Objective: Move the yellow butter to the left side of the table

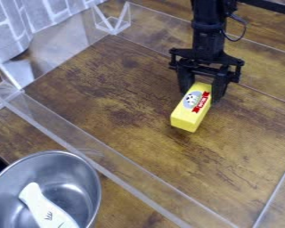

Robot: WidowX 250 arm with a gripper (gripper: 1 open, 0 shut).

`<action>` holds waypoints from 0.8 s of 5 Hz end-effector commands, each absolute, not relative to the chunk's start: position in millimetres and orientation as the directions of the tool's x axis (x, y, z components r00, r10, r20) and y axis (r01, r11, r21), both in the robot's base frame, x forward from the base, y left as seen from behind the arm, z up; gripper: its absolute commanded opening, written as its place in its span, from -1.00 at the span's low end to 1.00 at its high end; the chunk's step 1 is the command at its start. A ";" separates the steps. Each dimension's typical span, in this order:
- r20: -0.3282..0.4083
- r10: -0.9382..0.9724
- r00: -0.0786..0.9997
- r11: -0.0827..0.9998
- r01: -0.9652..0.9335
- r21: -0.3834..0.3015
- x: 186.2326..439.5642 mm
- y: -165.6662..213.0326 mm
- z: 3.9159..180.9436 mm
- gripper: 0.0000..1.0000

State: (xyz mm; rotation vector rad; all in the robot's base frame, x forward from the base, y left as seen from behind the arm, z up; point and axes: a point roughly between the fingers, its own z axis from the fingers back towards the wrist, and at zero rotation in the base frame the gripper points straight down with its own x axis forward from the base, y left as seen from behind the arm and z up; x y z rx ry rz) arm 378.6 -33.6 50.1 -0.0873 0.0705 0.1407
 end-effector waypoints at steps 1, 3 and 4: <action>0.078 0.150 0.986 0.984 -0.140 -0.112 390.3 -25.3 110.0 -1.00; 0.088 0.155 0.984 0.983 -0.145 -0.113 388.6 -19.8 117.7 -1.00; 0.094 0.159 0.983 0.982 -0.148 -0.114 387.3 -16.4 122.7 -1.00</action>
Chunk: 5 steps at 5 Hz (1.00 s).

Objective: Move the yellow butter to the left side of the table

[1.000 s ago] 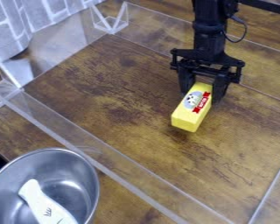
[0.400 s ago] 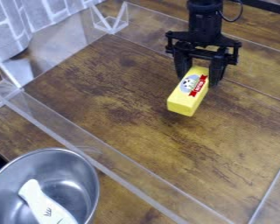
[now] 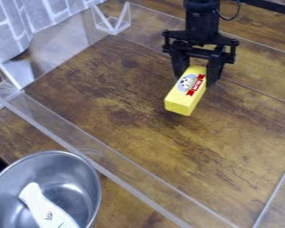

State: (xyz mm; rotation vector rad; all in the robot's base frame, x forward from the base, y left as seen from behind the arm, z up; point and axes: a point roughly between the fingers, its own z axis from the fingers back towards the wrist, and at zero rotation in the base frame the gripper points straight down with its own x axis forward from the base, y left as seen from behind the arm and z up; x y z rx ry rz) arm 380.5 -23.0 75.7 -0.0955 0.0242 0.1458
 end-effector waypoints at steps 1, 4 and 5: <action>0.098 0.162 0.982 0.982 -0.151 -0.114 387.1 -13.8 125.1 -1.00; 0.112 0.181 0.977 0.980 -0.169 -0.110 383.5 1.9 133.0 -1.00; 0.118 0.186 0.975 0.979 -0.173 -0.110 380.6 6.7 137.0 -1.00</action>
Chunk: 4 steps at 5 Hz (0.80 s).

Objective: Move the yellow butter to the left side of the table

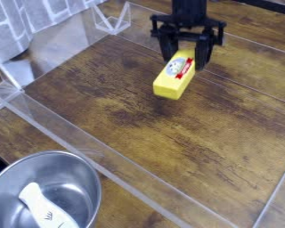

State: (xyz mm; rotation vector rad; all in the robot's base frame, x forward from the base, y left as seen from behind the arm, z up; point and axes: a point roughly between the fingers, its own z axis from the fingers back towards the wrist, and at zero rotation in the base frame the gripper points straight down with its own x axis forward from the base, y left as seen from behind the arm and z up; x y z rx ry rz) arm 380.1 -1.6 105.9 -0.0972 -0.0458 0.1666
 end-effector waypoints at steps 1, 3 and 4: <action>0.134 0.206 0.969 0.975 -0.191 -0.116 376.2 22.0 151.1 -1.00; 0.127 0.270 0.955 0.962 -0.260 -0.085 354.9 81.3 143.3 -1.00; 0.117 0.275 0.954 0.961 -0.267 -0.076 352.9 95.2 130.2 -1.00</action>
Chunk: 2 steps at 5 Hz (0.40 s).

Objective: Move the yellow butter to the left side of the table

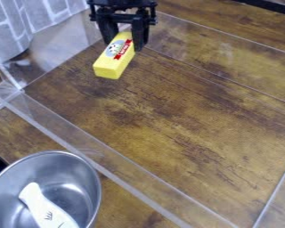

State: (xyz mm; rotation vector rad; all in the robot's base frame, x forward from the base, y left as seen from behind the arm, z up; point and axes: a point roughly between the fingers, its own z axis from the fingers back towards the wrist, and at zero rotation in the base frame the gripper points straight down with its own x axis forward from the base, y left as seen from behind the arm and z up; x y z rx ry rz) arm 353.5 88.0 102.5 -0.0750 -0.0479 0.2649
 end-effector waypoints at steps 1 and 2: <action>0.100 0.270 0.957 0.962 -0.265 -0.067 356.9 101.0 119.6 -1.00; 0.088 0.261 0.961 0.965 -0.257 -0.060 360.9 106.9 109.6 -1.00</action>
